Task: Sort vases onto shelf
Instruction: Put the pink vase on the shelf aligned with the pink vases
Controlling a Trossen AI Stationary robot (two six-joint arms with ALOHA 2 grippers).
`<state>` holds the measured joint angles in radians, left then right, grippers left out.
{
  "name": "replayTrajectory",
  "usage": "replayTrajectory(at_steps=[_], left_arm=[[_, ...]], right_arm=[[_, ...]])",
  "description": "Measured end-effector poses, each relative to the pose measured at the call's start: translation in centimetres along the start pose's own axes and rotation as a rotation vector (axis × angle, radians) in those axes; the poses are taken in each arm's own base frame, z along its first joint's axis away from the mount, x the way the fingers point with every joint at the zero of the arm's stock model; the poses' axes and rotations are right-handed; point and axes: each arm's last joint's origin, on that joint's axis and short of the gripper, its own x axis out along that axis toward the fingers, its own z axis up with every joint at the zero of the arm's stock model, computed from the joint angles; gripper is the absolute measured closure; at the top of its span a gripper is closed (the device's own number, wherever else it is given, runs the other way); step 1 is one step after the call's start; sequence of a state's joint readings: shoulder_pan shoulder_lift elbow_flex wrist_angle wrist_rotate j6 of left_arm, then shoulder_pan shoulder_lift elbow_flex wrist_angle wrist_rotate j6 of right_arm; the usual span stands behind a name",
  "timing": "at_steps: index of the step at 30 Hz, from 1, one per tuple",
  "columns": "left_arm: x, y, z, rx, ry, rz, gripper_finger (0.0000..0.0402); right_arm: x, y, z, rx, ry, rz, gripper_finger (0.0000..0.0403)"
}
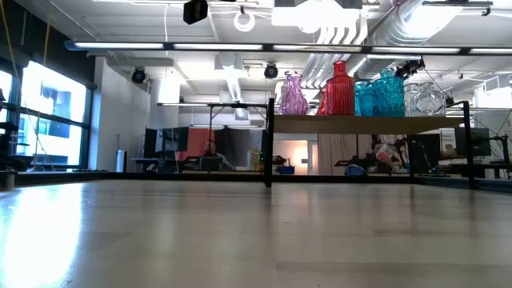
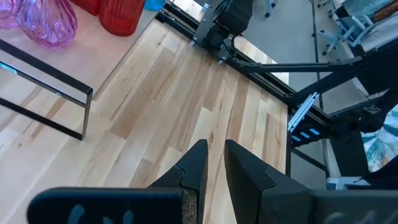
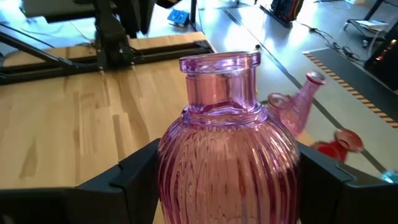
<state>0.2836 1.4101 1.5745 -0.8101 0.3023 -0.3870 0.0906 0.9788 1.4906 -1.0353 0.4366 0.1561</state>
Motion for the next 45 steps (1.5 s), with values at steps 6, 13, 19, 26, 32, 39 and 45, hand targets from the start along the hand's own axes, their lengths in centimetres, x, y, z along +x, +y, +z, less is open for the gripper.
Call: replayTrajectory(at_steps=[6,13,19,26,32,39,45], left_arm=[[0.0,0.0,0.0,0.000,0.000,0.001,0.0357],[0.0,0.1,0.0,-0.004,-0.009,0.022,0.0357],[0.0,0.3,0.1,-0.008,-0.027,0.058,0.0357],[-0.1,0.4,0.2,-0.037,-0.030,0.062,0.0357],[-0.1,0.4,0.2,-0.044,-0.031,0.061,0.0357],[-0.1,0.4,0.2,-0.028,-0.030,0.062,0.0357],[-0.1,0.4,0.2,-0.028,-0.029,0.062,0.0357]], right_arm=[[-1.7,-1.0,-0.9,0.018,0.009,-0.028,0.0143],[-2.6,-1.9,-3.5,0.071,-0.052,-0.018,0.0143],[-2.1,-2.1,-7.1,0.148,-0.159,0.022,0.0143],[-1.5,-2.1,-9.3,0.197,-0.269,0.077,0.0143],[-0.3,-1.8,-10.9,0.181,-0.285,0.079,0.0143],[1.3,-1.3,-12.8,0.201,-0.353,0.103,0.0143],[2.6,-0.8,-14.1,0.252,-0.388,0.127,0.0143]])
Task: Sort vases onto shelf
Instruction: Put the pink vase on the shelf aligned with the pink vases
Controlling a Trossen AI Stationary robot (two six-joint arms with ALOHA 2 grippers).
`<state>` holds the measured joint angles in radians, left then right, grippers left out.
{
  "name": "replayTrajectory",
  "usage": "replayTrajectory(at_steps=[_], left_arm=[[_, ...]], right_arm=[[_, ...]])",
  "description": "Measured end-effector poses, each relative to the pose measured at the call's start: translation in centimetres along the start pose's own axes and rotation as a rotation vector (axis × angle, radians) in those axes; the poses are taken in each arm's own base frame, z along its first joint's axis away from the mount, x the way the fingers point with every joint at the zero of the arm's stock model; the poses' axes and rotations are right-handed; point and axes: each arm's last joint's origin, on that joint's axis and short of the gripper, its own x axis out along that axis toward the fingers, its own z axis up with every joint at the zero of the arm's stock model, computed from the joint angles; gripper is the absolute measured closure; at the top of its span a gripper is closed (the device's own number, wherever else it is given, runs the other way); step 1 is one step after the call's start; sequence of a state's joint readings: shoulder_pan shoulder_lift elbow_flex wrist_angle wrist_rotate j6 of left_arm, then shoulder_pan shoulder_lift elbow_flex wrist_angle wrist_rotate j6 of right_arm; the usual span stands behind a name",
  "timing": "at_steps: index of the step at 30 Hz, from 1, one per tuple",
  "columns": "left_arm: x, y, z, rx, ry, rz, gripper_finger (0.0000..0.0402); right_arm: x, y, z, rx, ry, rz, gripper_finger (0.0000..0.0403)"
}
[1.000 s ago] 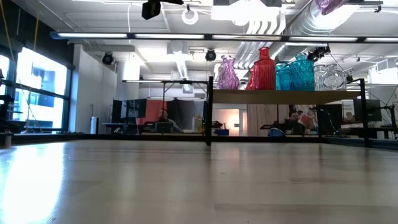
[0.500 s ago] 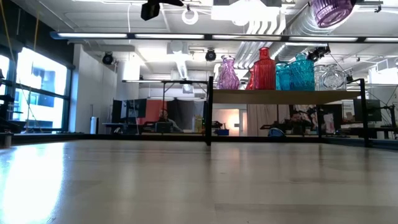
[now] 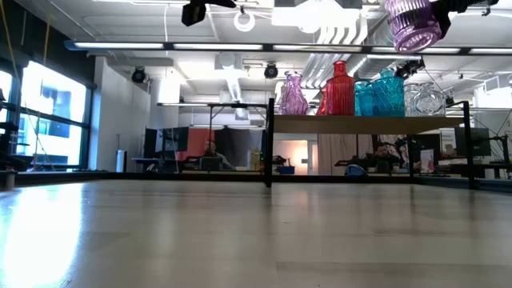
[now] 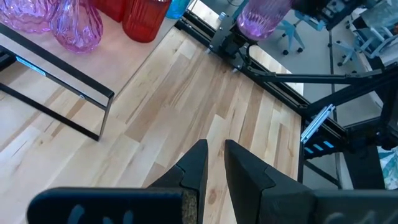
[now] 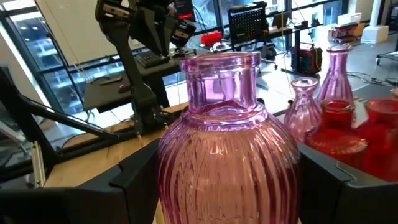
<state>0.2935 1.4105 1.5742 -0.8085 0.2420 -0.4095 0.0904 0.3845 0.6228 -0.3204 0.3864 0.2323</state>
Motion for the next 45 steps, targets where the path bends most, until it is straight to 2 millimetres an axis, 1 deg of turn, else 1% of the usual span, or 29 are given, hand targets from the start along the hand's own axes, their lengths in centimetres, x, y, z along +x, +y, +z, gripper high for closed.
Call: replayTrajectory(at_steps=[9,13,16,22,28,36,45], left_arm=[[0.0,0.0,0.0,0.001,0.001,0.001,0.0357],[0.0,0.0,0.0,0.002,0.001,0.002,0.0357],[0.0,0.1,0.0,0.024,-0.012,0.034,0.0357],[0.0,0.2,0.1,0.053,-0.027,0.072,0.0357],[0.0,0.2,0.1,0.054,-0.027,0.073,0.0357],[0.0,0.2,0.1,0.053,-0.027,0.073,0.0357],[0.0,0.2,0.1,0.045,-0.028,0.073,0.0357]], right_arm=[[1.6,0.2,-2.0,0.028,-0.073,0.034,0.0143],[2.0,0.4,-2.3,0.038,-0.102,0.041,0.0143],[2.6,0.5,-2.6,0.034,-0.115,0.043,0.0143],[4.3,1.1,-3.2,0.004,-0.087,0.044,0.0143],[6.2,1.8,-3.6,-0.003,-0.084,0.044,0.0143],[8.2,2.4,-4.3,-0.007,-0.085,0.033,0.0143],[10.0,2.7,-5.1,0.010,-0.105,-0.063,0.0143]])
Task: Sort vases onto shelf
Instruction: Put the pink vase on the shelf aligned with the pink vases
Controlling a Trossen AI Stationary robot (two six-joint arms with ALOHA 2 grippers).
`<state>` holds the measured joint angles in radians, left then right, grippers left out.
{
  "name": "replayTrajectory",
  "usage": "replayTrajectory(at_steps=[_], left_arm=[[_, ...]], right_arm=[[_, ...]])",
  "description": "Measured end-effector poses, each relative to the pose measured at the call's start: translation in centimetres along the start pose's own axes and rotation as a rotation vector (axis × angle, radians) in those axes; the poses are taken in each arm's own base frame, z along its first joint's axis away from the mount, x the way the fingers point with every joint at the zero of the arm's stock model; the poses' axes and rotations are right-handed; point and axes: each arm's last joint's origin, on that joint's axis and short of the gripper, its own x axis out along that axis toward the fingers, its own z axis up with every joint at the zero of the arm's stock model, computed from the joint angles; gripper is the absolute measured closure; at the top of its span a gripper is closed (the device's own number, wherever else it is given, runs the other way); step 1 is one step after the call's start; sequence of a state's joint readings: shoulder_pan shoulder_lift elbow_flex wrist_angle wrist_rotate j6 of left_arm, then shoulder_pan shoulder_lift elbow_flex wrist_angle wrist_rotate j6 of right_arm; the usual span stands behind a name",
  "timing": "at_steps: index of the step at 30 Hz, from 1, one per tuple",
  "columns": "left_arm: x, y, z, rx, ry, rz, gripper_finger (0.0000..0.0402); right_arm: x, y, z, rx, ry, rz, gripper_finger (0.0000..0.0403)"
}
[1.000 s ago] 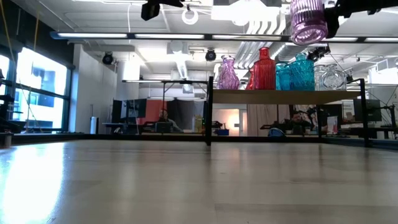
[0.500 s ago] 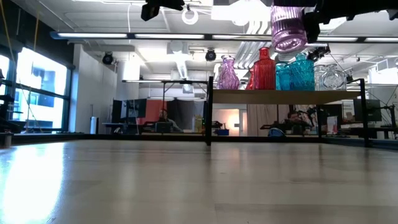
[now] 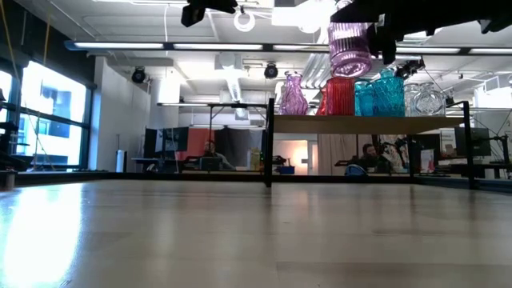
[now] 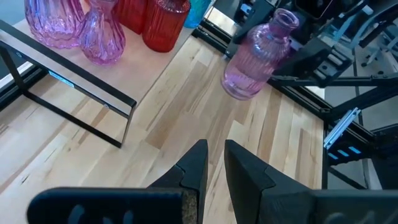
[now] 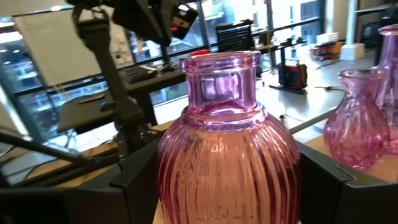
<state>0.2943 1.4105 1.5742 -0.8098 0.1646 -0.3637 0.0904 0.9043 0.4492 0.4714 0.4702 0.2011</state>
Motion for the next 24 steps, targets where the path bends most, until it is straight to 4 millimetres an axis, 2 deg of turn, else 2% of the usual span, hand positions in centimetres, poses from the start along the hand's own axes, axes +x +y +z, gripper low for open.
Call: replayTrajectory(at_steps=[16,24], left_arm=[[0.0,0.0,0.0,0.000,0.000,0.000,0.0357],[0.0,0.0,0.0,0.000,0.000,0.000,0.0357]], right_arm=[[3.0,0.9,-1.9,-0.003,-0.060,-0.096,0.0143],[5.9,2.4,-1.5,-0.078,-0.007,-0.121,0.0143]])
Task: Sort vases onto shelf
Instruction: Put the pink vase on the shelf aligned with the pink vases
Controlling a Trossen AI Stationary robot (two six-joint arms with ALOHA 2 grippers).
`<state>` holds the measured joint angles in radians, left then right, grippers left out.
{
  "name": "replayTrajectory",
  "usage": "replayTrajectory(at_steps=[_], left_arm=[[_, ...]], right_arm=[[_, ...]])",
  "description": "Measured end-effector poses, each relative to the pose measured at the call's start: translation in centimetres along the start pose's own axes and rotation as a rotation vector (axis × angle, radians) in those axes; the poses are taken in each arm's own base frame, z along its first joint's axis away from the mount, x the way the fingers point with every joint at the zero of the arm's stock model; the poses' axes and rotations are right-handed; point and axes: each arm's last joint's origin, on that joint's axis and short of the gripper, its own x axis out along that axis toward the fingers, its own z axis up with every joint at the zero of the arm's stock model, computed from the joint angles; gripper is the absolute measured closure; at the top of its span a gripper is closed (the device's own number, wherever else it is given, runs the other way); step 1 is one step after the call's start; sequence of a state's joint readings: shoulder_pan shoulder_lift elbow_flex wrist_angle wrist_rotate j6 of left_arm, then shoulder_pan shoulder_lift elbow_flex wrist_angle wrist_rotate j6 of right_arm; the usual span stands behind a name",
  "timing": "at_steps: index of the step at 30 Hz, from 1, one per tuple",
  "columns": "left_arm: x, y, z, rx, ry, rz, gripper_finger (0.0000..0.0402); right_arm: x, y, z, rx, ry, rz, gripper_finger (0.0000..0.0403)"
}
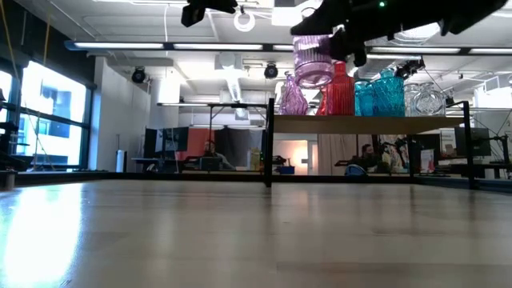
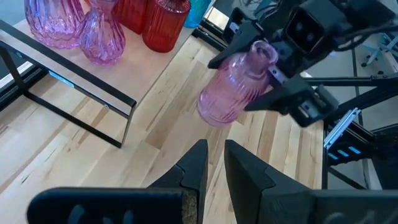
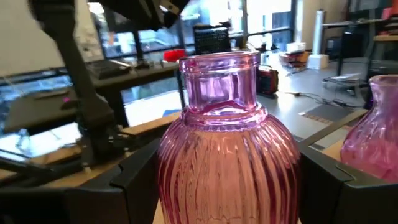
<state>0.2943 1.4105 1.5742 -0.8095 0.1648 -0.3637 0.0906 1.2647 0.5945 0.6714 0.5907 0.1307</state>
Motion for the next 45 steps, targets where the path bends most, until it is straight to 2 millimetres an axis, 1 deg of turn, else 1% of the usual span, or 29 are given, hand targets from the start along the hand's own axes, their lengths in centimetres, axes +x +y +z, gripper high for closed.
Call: replayTrajectory(at_steps=[9,14,25,30,37,45], left_arm=[[0.0,0.0,0.0,0.000,0.000,0.000,0.0357],[0.0,0.0,0.0,0.000,0.000,0.000,0.0357],[0.0,0.0,0.0,0.000,0.000,0.000,0.0357],[0.0,0.0,0.0,0.000,0.000,-0.001,0.0357],[0.0,0.0,0.0,0.000,0.000,0.000,0.0357],[0.0,0.0,0.0,0.000,0.000,0.000,0.0357]], right_arm=[[2.2,1.1,0.1,-0.015,-0.004,-0.163,0.0143],[3.5,1.7,-0.5,-0.057,0.007,-0.243,0.0143],[4.8,1.9,-2.1,0.009,-0.074,-0.453,0.0143],[5.4,1.5,-2.6,0.010,-0.089,-0.495,0.0143],[6.3,0.3,-2.7,0.010,-0.116,-0.540,0.0143],[7.0,-0.9,-2.7,0.012,-0.120,-0.545,0.0143]])
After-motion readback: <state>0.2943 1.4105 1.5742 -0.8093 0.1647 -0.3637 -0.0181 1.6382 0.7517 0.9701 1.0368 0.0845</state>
